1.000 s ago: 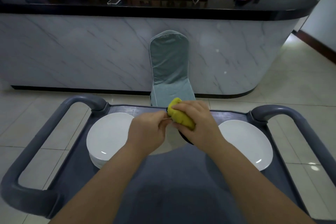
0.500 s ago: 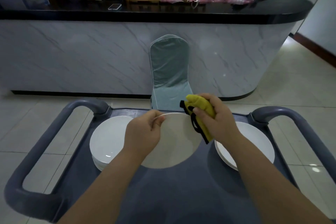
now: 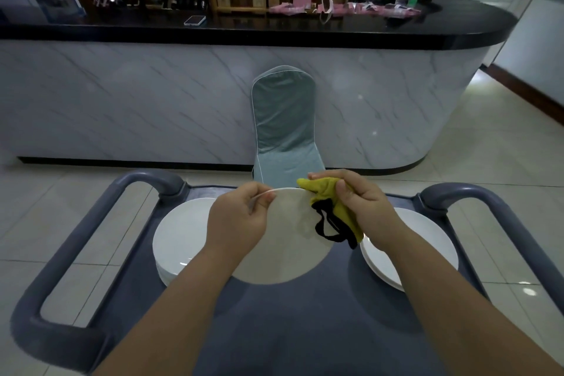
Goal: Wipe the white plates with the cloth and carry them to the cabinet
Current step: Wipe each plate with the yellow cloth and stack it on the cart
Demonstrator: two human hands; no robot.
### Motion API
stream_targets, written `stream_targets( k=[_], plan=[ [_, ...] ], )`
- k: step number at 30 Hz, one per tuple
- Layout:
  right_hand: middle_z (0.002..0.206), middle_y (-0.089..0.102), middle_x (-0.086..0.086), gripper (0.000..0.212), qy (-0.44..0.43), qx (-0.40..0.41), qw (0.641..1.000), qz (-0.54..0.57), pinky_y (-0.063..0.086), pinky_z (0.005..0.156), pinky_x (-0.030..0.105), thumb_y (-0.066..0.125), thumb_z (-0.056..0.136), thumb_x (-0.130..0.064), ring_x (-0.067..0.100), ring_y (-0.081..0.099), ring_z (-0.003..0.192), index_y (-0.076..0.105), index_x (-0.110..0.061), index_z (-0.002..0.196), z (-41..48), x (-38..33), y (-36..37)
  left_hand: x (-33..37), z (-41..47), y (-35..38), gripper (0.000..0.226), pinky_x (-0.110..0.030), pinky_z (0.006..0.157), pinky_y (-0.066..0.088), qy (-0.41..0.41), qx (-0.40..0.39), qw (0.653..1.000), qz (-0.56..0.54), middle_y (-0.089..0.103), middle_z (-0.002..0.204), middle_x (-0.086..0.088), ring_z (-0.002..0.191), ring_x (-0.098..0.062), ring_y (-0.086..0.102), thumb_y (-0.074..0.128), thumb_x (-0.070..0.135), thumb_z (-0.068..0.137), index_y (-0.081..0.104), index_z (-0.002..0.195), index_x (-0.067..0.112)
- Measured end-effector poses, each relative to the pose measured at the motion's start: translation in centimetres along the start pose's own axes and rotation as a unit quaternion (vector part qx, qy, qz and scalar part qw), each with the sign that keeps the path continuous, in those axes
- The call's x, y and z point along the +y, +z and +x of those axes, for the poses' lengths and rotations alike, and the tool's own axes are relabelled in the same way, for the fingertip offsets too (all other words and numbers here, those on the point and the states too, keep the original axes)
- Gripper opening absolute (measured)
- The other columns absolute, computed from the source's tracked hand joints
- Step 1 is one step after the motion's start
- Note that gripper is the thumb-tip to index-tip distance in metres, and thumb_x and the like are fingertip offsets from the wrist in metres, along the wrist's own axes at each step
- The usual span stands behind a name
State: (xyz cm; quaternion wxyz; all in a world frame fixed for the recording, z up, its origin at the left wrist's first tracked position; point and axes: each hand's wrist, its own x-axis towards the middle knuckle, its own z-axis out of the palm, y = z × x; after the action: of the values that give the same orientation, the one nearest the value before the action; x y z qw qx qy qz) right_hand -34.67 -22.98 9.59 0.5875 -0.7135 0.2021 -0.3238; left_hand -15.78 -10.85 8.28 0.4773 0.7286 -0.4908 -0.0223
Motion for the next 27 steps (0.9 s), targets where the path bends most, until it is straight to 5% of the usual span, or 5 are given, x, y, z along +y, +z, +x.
stream_targets(
  k=[10,15,18,24,27],
  plan=[
    [0.103,0.070,0.001,0.040,-0.181,-0.017,0.879,-0.440,0.046,0.079,0.032,0.076,0.076,-0.037,0.024,0.062,0.090,0.069,-0.016,0.110,-0.1,0.5,1.0,1.4,-1.0,0.7,0.024,-0.013,0.063,0.040,0.235,0.057,0.969,0.056,0.073,0.074,0.004,0.065,-0.012,0.062,0.056,0.026,0.089,0.077,0.085,0.016],
    [0.092,0.066,-0.009,0.040,-0.129,0.042,0.880,-0.456,0.042,0.071,0.030,0.075,0.075,-0.050,0.012,0.052,0.084,0.067,-0.020,0.100,0.1,-0.3,-1.4,1.8,1.0,0.7,0.026,-0.005,0.071,0.040,0.198,0.062,0.978,0.024,0.074,0.079,0.002,0.070,-0.010,0.063,0.055,0.027,0.089,0.077,0.089,0.012],
    [0.088,0.067,-0.005,0.043,-0.199,0.048,0.839,-0.504,0.041,0.064,0.030,0.069,0.076,-0.055,0.020,0.054,0.075,0.069,-0.016,0.095,1.1,-0.6,0.4,2.3,1.3,1.5,0.021,-0.030,0.060,0.052,0.258,0.032,0.965,0.042,0.074,0.078,0.001,0.066,-0.019,0.067,0.058,0.020,0.089,0.078,0.088,0.013],
    [0.081,0.064,-0.004,0.032,-0.064,0.142,0.933,-0.323,0.041,0.070,0.027,0.083,0.073,-0.032,0.017,0.056,0.081,0.067,-0.013,0.093,-0.3,0.5,-2.2,2.1,2.7,1.0,0.025,-0.010,0.071,0.045,0.137,0.085,0.984,-0.077,0.071,0.082,0.010,0.074,-0.003,0.063,0.058,0.030,0.089,0.076,0.092,0.013],
    [0.076,0.059,-0.011,0.039,-0.133,0.139,0.877,-0.440,0.038,0.064,0.029,0.071,0.073,-0.052,0.016,0.051,0.074,0.065,-0.017,0.088,0.0,-0.5,-1.3,2.4,2.4,1.9,0.019,-0.016,0.068,0.048,0.177,0.072,0.980,-0.060,0.071,0.081,0.010,0.072,-0.005,0.062,0.061,0.023,0.089,0.076,0.091,0.012]
  ],
)
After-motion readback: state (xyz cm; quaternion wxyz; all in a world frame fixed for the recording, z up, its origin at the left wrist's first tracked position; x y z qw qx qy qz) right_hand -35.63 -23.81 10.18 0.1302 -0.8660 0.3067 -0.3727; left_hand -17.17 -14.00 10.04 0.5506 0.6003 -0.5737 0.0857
